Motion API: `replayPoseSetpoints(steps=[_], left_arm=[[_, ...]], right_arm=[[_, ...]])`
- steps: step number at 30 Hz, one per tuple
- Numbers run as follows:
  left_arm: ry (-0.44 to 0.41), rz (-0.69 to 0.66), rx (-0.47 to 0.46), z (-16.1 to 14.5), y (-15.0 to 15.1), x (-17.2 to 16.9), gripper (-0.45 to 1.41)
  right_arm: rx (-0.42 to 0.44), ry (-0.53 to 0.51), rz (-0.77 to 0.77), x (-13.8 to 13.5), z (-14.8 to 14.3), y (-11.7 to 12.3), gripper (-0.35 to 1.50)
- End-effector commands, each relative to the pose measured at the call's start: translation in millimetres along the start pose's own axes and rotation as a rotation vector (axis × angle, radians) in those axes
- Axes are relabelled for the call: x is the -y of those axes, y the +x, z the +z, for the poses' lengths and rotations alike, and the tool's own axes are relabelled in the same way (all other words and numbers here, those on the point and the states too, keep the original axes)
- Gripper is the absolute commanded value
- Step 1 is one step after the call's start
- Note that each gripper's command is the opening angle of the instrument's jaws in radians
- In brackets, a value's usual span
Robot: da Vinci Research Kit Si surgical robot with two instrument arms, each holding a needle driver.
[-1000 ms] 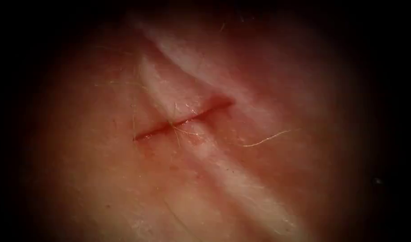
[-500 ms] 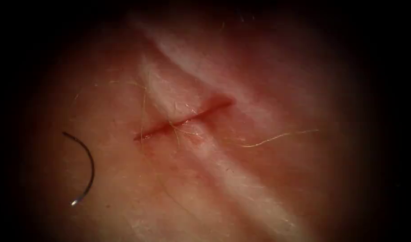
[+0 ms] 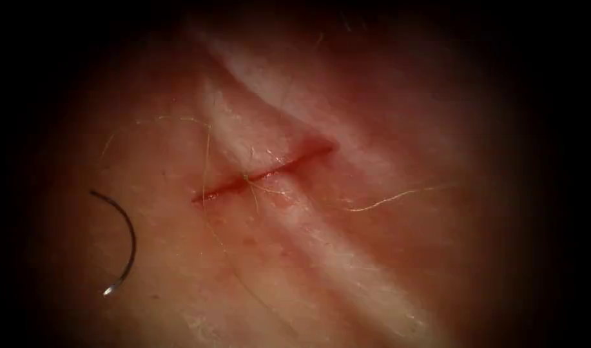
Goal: Wound Closure
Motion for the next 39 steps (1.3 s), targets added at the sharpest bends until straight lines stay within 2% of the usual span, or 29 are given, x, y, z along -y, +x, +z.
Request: replayPoseSetpoints(steps=[1,2,3,5,6,8,9,10,11,12,13,14,15,20,21,22,23,24,25,29,31,33,39], left_arm=[[-0.014,0.009,-0.008,2.2,0.0,0.0,1.26],[-0.022,0.013,-0.014,3.2,0.2,-0.2,1.26],[-0.041,0.009,-0.03,6.0,0.4,-0.6,1.25],[-0.048,0.009,-0.037,7.1,0.4,-0.8,1.25],[-0.067,0.012,-0.055,9.9,0.0,-1.2,1.23],[-0.074,0.014,-0.065,11.0,-0.3,-1.4,1.23],[-0.084,0.022,-0.075,13.1,-1.1,-1.8,1.2],[-0.084,0.022,-0.075,13.1,-1.1,-1.8,1.2],[-0.091,0.028,-0.075,14.5,-1.8,-2.0,1.18],[-0.097,0.044,-0.08,16.4,-2.9,-2.4,1.16],[-0.101,0.035,-0.083,17.5,-3.8,-2.6,1.15],[-0.101,0.035,-0.083,17.5,-3.8,-2.6,1.15],[-0.115,0.017,-0.092,20.0,-6.2,-3.2,1.1],[-0.138,0.001,-0.084,22.4,-9.3,-4.0,1.01],[-0.145,-0.019,-0.074,23.6,-10.7,-4.5,0.98],[-0.149,-0.026,-0.073,24.0,-11.2,-4.8,0.96],[-0.16,-0.026,-0.073,24.9,-12.2,-5.4,0.91],[-0.167,-0.031,-0.07,25.5,-12.8,-5.9,0.88],[-0.167,-0.031,-0.07,25.5,-12.8,-5.9,0.88],[-0.18,-0.023,-0.045,28.3,-14.3,-7.0,0.84],[-0.187,-0.019,-0.036,28.8,-14.5,-7.1,0.84],[-0.165,-0.035,0.034,30.6,-15.4,-7.4,0.91],[-0.126,-0.031,0.148,33.1,-16.3,-7.7,0.96]], right_arm=[[0.005,-0.042,-0.012,-2.8,0.1,0.8,1.38],[0.009,-0.065,-0.022,-3.8,-0.1,1.1,1.36],[0.029,-0.11,-0.038,-5.8,-0.1,1.9,1.38],[0.033,-0.118,-0.041,-6.6,0.0,2.4,1.35],[0.019,-0.158,-0.042,-8.6,0.5,3.5,1.33],[0.005,-0.181,-0.033,-9.6,0.8,4.1,1.33],[-0.061,-0.238,0.019,-11.8,1.6,5.3,1.31],[-0.061,-0.238,0.019,-11.8,1.6,5.3,1.31],[-0.107,-0.262,0.056,-12.8,2.1,5.7,1.3],[-0.288,-0.345,0.179,-15.2,3.6,6.8,1.3],[-0.351,-0.356,0.23,-15.9,4.3,7.3,1.3],[-0.351,-0.356,0.23,-15.9,4.3,7.3,1.3],[-0.447,-0.34,0.304,-17.8,6.9,8.8,1.3],[-0.489,-0.317,0.354,-19.5,11.5,10.6,1.28],[-0.507,-0.302,0.371,-20.0,14.6,11.3,1.28],[-0.51,-0.291,0.382,-20.1,16.1,11.5,1.28],[-0.529,-0.267,0.403,-20.3,19.5,12.0,1.28],[-0.53,-0.261,0.408,-20.5,20.8,12.1,1.28],[-0.53,-0.261,0.408,-20.5,20.8,12.1,1.28],[-0.512,-0.249,0.398,-21.3,26.0,11.1,1.26],[-0.511,-0.251,0.402,-21.5,26.4,10.8,1.26],[-0.492,-0.257,0.4,-21.8,26.8,9.8,1.26],[-0.477,-0.263,0.401,-21.6,25.5,8.6,1.26]])
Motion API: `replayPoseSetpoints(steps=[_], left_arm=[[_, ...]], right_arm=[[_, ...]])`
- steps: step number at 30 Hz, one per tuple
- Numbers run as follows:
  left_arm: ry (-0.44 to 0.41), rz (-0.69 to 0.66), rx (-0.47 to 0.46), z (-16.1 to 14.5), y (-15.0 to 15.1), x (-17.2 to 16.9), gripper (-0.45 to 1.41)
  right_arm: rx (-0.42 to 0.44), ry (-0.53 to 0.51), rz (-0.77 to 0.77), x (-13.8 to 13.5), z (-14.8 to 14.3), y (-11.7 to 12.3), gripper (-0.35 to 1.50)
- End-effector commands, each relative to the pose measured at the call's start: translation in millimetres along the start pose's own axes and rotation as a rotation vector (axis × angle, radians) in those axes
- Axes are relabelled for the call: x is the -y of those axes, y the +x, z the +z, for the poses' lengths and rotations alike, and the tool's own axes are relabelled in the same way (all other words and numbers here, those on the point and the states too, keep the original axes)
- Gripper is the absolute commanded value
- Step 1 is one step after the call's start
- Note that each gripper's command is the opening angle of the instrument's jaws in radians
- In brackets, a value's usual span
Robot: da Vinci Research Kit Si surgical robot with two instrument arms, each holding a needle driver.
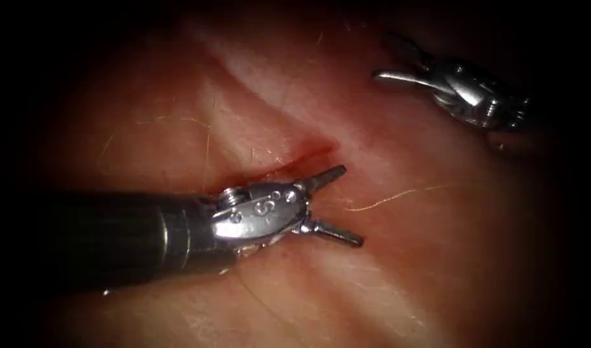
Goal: Wound Closure
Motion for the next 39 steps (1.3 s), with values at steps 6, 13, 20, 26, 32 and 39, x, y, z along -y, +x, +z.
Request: replayPoseSetpoints(steps=[6,13,20,26,32,39], left_arm=[[0.046,0.007,0.107,4.8,-0.4,0.0,0.96],[0.082,0.009,0.217,10.1,-0.5,-1.2,1.0],[0.092,0.061,0.228,15.5,2.0,-0.9,1.03],[0.091,0.107,0.23,16.5,2.2,-0.3,0.98],[0.073,0.186,0.229,18.5,2.6,0.0,0.91],[0.012,0.385,0.225,18.5,1.7,0.3,-0.45]], right_arm=[[0.007,0.003,-0.003,-0.1,-0.8,0.2,1.25],[0.025,-0.005,-0.005,0.1,-2.3,0.1,1.25],[0.041,-0.039,-0.008,-0.4,-4.3,-0.3,1.25],[0.041,-0.041,-0.008,-0.3,-4.1,-0.4,1.25],[0.04,-0.041,-0.01,-0.1,-4.1,-0.6,1.25],[0.04,-0.041,-0.013,0.1,-4.0,-0.8,1.25]])
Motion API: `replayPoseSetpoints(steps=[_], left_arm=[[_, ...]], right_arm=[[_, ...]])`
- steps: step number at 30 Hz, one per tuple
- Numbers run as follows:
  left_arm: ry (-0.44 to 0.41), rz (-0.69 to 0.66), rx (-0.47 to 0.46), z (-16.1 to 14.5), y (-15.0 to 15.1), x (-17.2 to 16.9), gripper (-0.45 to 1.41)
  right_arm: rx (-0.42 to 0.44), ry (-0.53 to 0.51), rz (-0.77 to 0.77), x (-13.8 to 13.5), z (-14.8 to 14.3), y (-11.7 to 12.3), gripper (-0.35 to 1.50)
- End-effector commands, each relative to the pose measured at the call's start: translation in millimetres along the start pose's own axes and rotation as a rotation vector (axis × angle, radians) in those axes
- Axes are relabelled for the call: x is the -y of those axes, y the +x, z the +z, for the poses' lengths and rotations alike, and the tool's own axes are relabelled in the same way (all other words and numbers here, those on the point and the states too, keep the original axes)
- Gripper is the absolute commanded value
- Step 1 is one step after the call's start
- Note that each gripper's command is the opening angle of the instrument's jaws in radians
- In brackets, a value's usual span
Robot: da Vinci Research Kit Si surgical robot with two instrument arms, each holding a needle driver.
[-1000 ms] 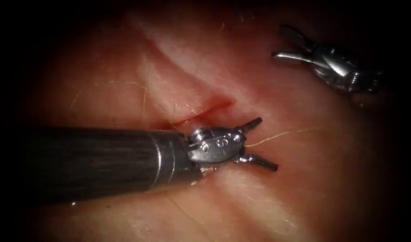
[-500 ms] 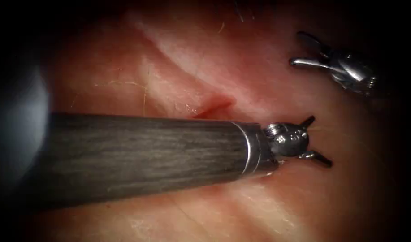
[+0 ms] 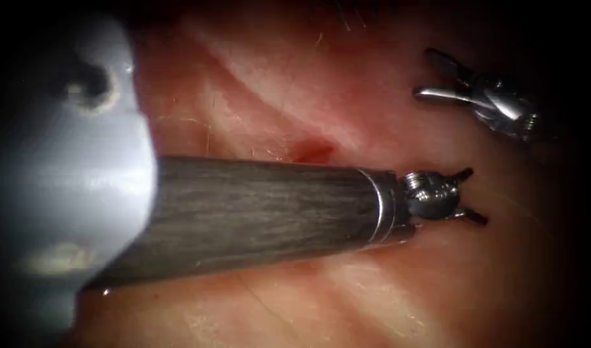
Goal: Wound Closure
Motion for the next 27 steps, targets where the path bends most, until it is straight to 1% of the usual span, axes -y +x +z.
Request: replayPoseSetpoints(steps=[1,3,8,9,11,14,15,16,17,18,19,21,22,23,24,25,26,27], left_arm=[[-0.01,0.019,-0.009,0.5,0.1,0.4,-0.45],[-0.016,0.022,-0.009,0.3,0.1,0.4,-0.45],[-0.01,0.044,-0.103,-2.7,0.7,-0.2,-0.45],[-0.01,0.053,-0.147,-4.6,0.9,-0.7,-0.45],[-0.017,0.057,-0.196,-6.6,1.0,-1.3,-0.45],[-0.057,0.068,-0.312,-10.5,1.3,-2.1,-0.45],[-0.084,0.078,-0.38,-13.3,1.5,-2.5,-0.45],[-0.096,0.084,-0.402,-14.5,1.5,-2.8,-0.45],[-0.121,0.093,-0.446,-16.9,1.3,-3.4,-0.45],[-0.121,0.093,-0.446,-16.9,1.3,-3.4,-0.45],[-0.137,0.099,-0.476,-18.6,1.1,-3.8,-0.45],[-0.149,0.119,-0.506,-20.0,0.5,-4.1,-0.45],[-0.149,0.119,-0.506,-20.0,0.5,-4.1,-0.45],[-0.157,0.136,-0.519,-20.4,0.2,-4.2,-0.45],[-0.19,0.171,-0.541,-20.8,-0.9,-4.2,-0.45],[-0.211,0.192,-0.554,-20.9,-1.9,-4.0,-0.45],[-0.238,0.219,-0.57,-20.8,-3.4,-4.0,-0.45],[-0.247,0.234,-0.576,-20.8,-4.1,-4.1,-0.45]], right_arm=[[-0.003,0.001,-0.002,-0.2,1.0,0.1,1.25],[-0.003,0.001,-0.002,-0.2,1.0,0.1,1.25],[-0.003,0.003,-0.003,-0.1,0.6,0.0,1.25],[-0.003,0.005,-0.004,-0.1,0.4,-0.1,1.25],[-0.001,0.004,-0.008,0.1,0.4,-0.4,1.25],[-0.008,0.065,-0.017,0.9,0.5,-1.2,1.23],[0.003,0.125,-0.028,1.8,0.7,-1.9,1.23],[0.017,0.15,-0.034,2.3,0.8,-2.2,1.23],[0.045,0.21,-0.077,3.6,0.8,-3.1,1.23],[0.045,0.21,-0.077,3.6,0.8,-3.1,1.23],[0.058,0.261,-0.143,4.7,0.8,-3.5,1.26],[0.058,0.302,-0.204,5.7,0.8,-3.6,1.28],[0.058,0.302,-0.204,5.7,0.8,-3.6,1.28],[0.045,0.325,-0.268,6.4,0.7,-3.5,1.25],[0.022,0.373,-0.35,7.6,0.4,-3.2,1.16],[0.019,0.416,-0.417,9.1,0.2,-2.7,1.09],[0.015,0.462,-0.469,11.0,0.2,-2.2,1.06],[0.003,0.479,-0.493,12.2,0.3,-2.0,1.06]])
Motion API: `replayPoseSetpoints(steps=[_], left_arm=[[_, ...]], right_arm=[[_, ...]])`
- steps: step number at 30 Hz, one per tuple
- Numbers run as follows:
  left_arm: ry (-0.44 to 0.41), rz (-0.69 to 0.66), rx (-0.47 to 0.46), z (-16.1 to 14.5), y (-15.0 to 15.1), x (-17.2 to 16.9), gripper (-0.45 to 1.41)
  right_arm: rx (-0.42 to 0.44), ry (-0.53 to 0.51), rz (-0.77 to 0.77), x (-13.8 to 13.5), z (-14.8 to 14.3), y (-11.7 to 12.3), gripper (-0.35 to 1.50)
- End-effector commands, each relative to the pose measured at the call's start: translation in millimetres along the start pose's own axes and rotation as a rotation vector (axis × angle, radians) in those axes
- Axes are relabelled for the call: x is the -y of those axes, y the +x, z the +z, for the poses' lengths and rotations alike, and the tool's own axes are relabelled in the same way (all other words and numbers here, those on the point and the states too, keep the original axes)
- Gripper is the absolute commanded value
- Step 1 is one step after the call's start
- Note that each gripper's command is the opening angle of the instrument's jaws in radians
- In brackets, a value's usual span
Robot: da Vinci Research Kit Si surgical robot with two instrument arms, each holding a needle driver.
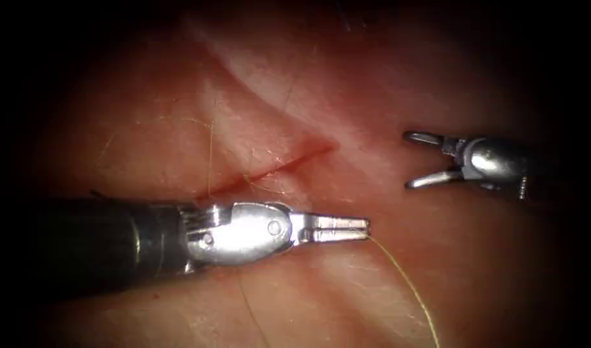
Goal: Wound Closure
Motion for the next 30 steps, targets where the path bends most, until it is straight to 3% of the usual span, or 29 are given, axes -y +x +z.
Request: replayPoseSetpoints(steps=[1,6,12,24,30], left_arm=[[-0.001,0.003,0.0,0.6,-0.5,0.2,-0.45],[-0.086,0.06,-0.014,-1.3,-4.1,-2.4,-0.45],[-0.165,0.101,-0.013,-1.5,-4.2,-4.1,-0.45],[-0.181,0.148,0.0,-1.0,-3.4,-4.3,-0.45],[-0.183,0.148,0.002,-1.0,-3.5,-4.2,-0.45]], right_arm=[[-0.009,0.006,-0.012,0.3,1.3,0.6,1.06],[-0.01,0.09,-0.105,3.3,5.5,1.8,1.04],[0.004,0.093,-0.128,3.8,9.4,1.4,1.04],[-0.042,0.116,-0.092,4.7,15.7,4.0,1.06],[-0.083,0.124,-0.082,4.8,17.0,4.9,1.06]])
